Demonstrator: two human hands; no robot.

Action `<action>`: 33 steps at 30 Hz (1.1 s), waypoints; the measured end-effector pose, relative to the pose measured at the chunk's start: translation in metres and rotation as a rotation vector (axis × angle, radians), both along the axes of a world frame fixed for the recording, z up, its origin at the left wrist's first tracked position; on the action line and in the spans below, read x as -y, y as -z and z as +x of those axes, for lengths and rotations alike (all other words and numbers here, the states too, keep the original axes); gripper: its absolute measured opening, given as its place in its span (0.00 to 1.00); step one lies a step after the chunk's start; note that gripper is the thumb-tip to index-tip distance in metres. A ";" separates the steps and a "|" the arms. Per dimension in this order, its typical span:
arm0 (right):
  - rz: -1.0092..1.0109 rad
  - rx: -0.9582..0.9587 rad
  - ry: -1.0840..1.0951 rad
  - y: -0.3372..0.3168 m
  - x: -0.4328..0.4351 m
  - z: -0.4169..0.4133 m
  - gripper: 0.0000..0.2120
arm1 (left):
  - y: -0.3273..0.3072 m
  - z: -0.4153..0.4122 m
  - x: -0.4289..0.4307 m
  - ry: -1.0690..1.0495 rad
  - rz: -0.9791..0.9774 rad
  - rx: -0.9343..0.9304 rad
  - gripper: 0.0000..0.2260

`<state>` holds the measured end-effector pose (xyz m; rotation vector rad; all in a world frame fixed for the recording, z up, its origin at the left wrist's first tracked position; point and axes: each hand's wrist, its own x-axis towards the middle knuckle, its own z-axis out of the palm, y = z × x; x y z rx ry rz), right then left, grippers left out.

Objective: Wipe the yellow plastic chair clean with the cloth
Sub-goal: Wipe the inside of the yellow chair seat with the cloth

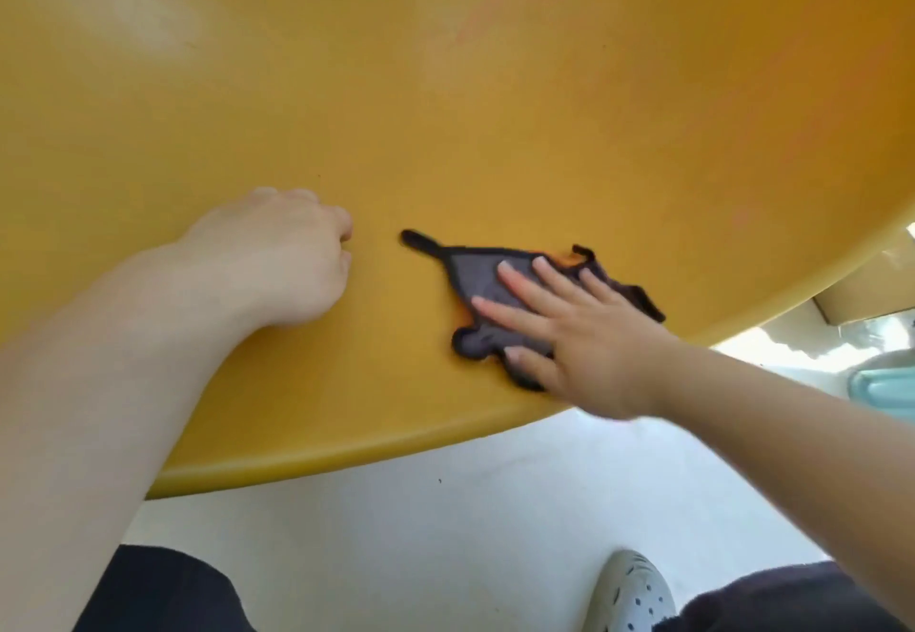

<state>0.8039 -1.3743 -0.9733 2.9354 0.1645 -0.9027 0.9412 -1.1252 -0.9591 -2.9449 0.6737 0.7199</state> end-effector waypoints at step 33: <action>-0.207 0.078 0.224 0.011 0.042 0.044 0.29 | 0.012 -0.012 0.019 0.099 0.225 -0.178 0.27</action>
